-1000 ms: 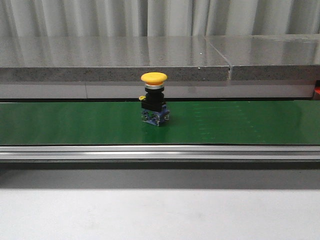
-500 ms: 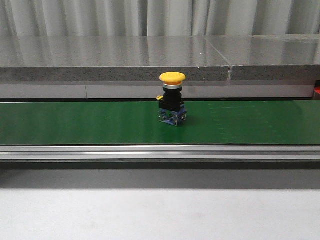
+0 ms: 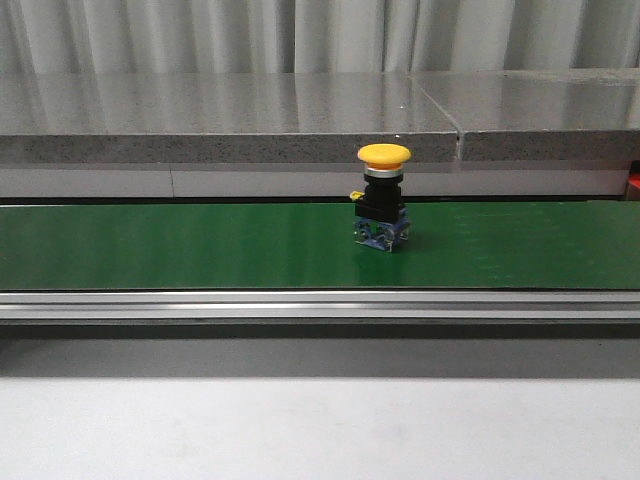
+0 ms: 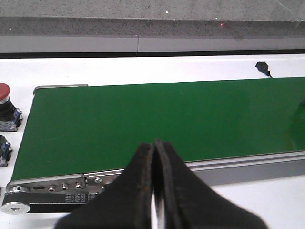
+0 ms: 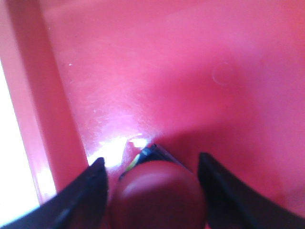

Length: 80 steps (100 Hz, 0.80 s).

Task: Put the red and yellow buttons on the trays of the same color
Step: 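Lower the red button into the red tray and open the right gripper, then move the right gripper above the yellow button on the belt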

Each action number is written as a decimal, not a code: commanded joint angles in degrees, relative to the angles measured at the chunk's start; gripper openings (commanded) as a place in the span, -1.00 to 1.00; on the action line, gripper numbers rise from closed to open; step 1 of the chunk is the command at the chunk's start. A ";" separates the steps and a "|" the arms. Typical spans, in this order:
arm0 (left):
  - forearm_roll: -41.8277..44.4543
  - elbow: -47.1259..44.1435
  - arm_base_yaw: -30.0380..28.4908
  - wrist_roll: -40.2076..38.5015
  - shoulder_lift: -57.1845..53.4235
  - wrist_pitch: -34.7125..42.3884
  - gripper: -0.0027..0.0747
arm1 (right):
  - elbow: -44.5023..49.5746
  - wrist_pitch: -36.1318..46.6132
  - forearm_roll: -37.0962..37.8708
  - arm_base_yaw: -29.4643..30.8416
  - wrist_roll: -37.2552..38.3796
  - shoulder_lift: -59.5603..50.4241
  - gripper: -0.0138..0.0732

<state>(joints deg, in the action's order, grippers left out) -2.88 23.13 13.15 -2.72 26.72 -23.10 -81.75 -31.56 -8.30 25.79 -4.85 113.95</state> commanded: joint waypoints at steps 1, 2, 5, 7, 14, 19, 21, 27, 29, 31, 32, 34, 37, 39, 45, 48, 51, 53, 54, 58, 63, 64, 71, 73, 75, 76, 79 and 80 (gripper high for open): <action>-0.06 1.49 0.32 -0.51 0.21 4.30 -0.98 | -1.68 1.89 -0.28 0.30 -0.59 -3.16 0.61; -0.06 1.49 0.32 -0.51 0.21 4.30 -0.98 | -1.73 1.89 -0.28 0.30 -0.59 -3.22 0.62; -0.06 1.49 0.32 -0.51 0.21 4.30 -0.98 | -1.86 1.89 -0.15 0.30 -0.59 -3.23 0.65; -0.06 1.49 0.32 -0.51 0.21 4.30 -0.98 | -2.04 1.89 -0.15 0.30 -0.59 -3.36 0.66; -0.06 1.49 0.32 -0.51 0.21 4.30 -0.98 | -2.81 1.41 -0.15 0.30 -0.59 -3.69 0.66; -0.06 1.49 0.32 -0.51 0.21 4.30 -0.98 | -3.48 0.89 -0.08 0.30 -0.59 -4.17 0.66; -0.06 1.49 0.32 -0.51 0.21 4.30 -0.98 | -3.74 0.67 -0.04 0.30 -0.59 -4.46 0.66; -0.06 1.49 0.32 -0.51 0.21 4.30 -0.98 | -4.31 0.22 0.23 0.30 -0.59 -5.52 0.66; -0.06 1.49 0.32 -0.51 0.21 4.30 -0.98 | -4.47 0.14 0.24 0.30 -0.59 -5.99 0.66; -0.06 1.49 0.32 -0.51 0.21 4.30 -0.98 | -4.53 0.00 0.29 0.30 -0.59 -6.60 0.66; -0.06 1.49 0.32 -0.51 0.21 4.30 -0.98 | -4.53 0.00 0.29 0.30 -0.59 -6.82 0.66; -0.06 1.49 0.32 -0.51 0.21 4.30 -0.98 | -4.53 -0.14 0.54 0.30 -0.67 -7.45 0.66; -0.06 1.49 0.32 -0.51 0.21 4.30 -0.98 | -4.53 -0.27 0.93 0.30 -0.73 -8.41 0.66; -0.06 1.49 0.32 -0.51 0.21 4.30 -0.98 | -4.53 -0.56 1.22 0.30 -0.92 -9.16 0.66; -0.06 1.49 0.32 -0.51 0.21 4.30 -0.98 | -4.53 -1.76 1.66 0.30 -1.95 -11.53 0.66; -0.06 1.49 0.32 -0.51 0.21 4.30 -0.98 | -4.53 -2.67 1.66 0.30 -2.62 -12.61 0.66; -0.06 1.49 0.32 -0.51 0.21 4.30 -0.98 | -4.42 -3.74 1.66 0.25 -3.31 -13.72 0.66; -0.06 1.49 0.32 -0.51 0.21 4.30 -0.98 | -4.21 -4.52 1.66 0.19 -3.80 -14.61 0.66; -0.06 1.49 0.32 -0.51 0.21 4.30 -0.98 | -4.11 -5.01 1.66 0.20 -4.13 -15.21 0.66; -0.06 1.49 0.32 -0.51 0.21 4.30 -0.98 | -3.24 -6.10 1.66 -0.03 -5.03 -16.79 0.66; -0.06 1.49 0.32 -0.51 0.21 4.30 -0.98 | -1.69 -7.27 1.66 -0.42 -6.26 -19.48 0.66; -0.06 1.49 0.32 -0.51 0.21 4.30 -0.98 | -1.44 -7.52 1.66 -0.57 -6.34 -19.83 0.66; -0.06 1.49 0.32 -0.51 0.21 4.30 -0.98 | 1.55 -7.93 1.66 -1.51 -6.86 -23.33 0.66; -0.06 1.49 0.32 -0.51 0.21 4.30 -0.98 | 2.57 -7.93 1.66 -1.86 -6.86 -24.41 0.66; -0.06 1.49 0.32 -0.51 0.21 4.30 -0.98 | 3.60 -7.93 1.61 -2.12 -6.86 -25.49 0.66; -0.06 1.49 0.32 -0.51 0.21 4.30 -0.98 | 3.95 -7.93 1.61 -2.38 -6.86 -25.84 0.66; -0.06 1.49 0.32 -0.51 0.21 4.30 -0.98 | 5.74 -7.93 1.61 -2.96 -6.86 -27.23 0.66; -0.06 1.49 0.32 -0.51 0.21 4.30 -0.98 | 6.12 -8.00 1.61 -3.27 -6.86 -27.93 0.66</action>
<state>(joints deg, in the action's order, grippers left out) -2.88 23.13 13.15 -2.72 26.72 -23.10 -77.44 -41.02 -6.78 23.83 -10.60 92.03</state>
